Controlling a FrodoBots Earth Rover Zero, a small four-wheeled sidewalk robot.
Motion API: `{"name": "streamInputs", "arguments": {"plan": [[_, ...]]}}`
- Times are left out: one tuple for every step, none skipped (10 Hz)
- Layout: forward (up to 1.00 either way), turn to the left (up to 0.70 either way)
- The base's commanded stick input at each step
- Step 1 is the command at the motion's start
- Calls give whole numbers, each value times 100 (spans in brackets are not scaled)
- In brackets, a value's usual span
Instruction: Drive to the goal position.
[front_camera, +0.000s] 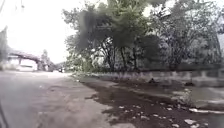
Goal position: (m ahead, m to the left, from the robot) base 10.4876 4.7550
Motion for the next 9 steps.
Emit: {"name": "streamInputs", "arguments": {"plan": [[100,40],[100,40],[100,40],[100,40],[100,40],[100,40],[100,40],[100,40],[100,40]]}}
